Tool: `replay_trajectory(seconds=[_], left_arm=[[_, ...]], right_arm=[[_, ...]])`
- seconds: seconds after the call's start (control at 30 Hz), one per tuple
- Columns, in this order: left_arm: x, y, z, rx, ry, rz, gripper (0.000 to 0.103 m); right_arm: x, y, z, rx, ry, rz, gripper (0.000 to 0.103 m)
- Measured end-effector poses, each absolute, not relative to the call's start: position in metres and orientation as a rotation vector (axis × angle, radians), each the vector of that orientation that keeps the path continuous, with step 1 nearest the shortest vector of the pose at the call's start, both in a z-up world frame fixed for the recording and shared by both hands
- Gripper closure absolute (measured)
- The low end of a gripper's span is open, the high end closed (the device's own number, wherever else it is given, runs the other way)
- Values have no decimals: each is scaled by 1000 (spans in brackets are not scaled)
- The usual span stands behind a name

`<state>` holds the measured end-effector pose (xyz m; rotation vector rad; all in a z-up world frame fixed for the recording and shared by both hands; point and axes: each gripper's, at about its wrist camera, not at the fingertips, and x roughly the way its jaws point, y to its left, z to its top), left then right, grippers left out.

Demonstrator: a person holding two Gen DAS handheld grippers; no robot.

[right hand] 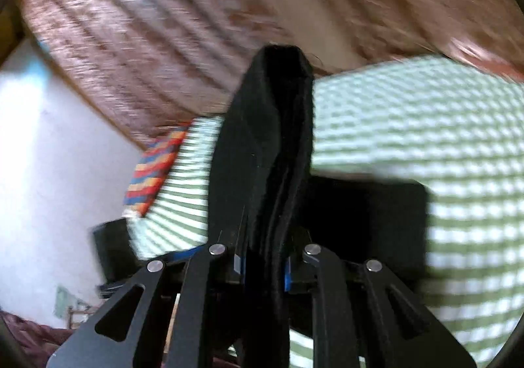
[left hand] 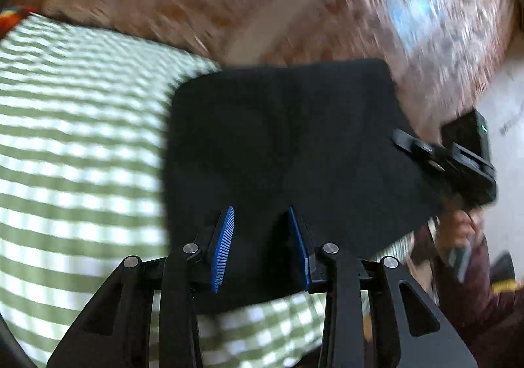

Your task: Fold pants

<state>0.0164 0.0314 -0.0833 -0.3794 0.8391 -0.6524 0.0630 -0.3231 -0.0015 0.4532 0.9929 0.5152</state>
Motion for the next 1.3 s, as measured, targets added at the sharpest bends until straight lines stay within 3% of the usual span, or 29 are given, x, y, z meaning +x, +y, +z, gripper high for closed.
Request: replay_trajectory(seconds=[0.17,0.33,0.4,0.47,0.7,0.97,1.07,1.13,1.3], left_arm=[[13,4,-92,-356,877,-749,70],[15,-2,-92,-317,892,-756,70],[18,-1,-93,-332,899,-760,70],[16,0,-89,-323,891,-756,70],[10,11,-74,-374,828,-778,70],[12,16,-69,-357,799,-744,70],[12,17,-69,-364,799,-732,70],[10,18,-67,-358,789,-731,70],[7,20,-58,-347,761,-740,70]], right_arm=[[56,-356,-67,555,1058,418,89],[52,-361,-66,610,1031,417,86],[47,-368,-59,611,1021,392,75],[39,-381,-47,626,990,361,71],[-16,-385,-9,701,942,437,71],[-31,-363,-44,835,1046,404,68],[-24,-365,-55,888,1031,371,74],[-21,-364,-55,863,1026,345,92],[-36,-355,-25,742,961,404,96]])
